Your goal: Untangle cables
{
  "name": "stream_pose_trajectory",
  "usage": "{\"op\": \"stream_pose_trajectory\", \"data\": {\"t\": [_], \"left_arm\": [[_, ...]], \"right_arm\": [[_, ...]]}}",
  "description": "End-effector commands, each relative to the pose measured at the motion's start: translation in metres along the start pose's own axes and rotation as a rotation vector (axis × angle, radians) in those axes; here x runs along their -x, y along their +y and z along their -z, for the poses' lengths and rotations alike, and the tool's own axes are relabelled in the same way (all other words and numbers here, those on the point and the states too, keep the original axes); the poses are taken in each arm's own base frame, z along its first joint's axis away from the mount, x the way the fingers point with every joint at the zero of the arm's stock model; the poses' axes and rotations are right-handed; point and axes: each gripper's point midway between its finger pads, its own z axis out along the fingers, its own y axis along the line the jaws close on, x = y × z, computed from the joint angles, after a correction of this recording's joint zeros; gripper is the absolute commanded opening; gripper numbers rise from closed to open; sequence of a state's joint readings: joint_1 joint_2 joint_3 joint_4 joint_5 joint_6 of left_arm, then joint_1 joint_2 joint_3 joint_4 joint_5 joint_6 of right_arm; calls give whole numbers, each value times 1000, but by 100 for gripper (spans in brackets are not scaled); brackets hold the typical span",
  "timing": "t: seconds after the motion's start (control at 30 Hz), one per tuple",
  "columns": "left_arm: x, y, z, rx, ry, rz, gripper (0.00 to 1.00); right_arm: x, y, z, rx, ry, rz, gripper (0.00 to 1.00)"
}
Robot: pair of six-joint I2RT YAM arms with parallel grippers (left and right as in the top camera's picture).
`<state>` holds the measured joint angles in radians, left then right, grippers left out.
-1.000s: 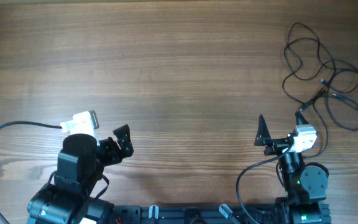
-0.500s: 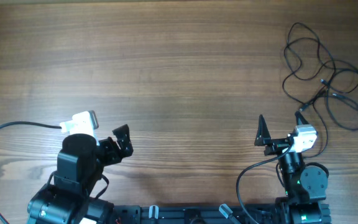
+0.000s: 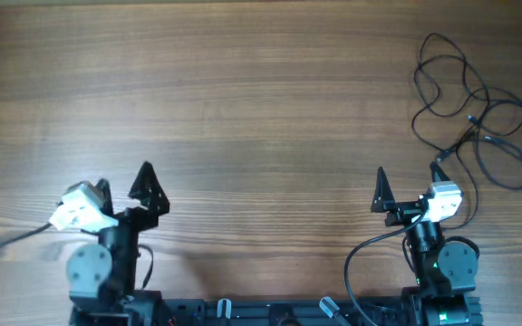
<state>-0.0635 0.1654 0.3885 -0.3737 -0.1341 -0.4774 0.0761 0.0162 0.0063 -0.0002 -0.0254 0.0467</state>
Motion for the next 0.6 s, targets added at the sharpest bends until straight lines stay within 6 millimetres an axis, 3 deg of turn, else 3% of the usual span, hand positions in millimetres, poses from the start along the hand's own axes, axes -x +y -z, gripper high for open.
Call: {"op": "stream_pose_trajectory", "data": {"t": [0.0,0.2,0.43,0.5,0.57], "left_arm": [[-6,7,-8,-54,-123,22,100],[1,7,-12,-141,-301,43,100],[4,5,-12,-144,-357,-118,100],[-5,4,-15,-150,-319,-171,100],[-28,12,-22,-126,-219,-183,100]], "right_arm": [[3,2,1,13,-13,14,100],[3,2,1,12,-13,14,100],[3,2,1,13,-13,14,100],[2,2,1,13,-12,14,100],[2,2,1,13,-12,14,100]]}}
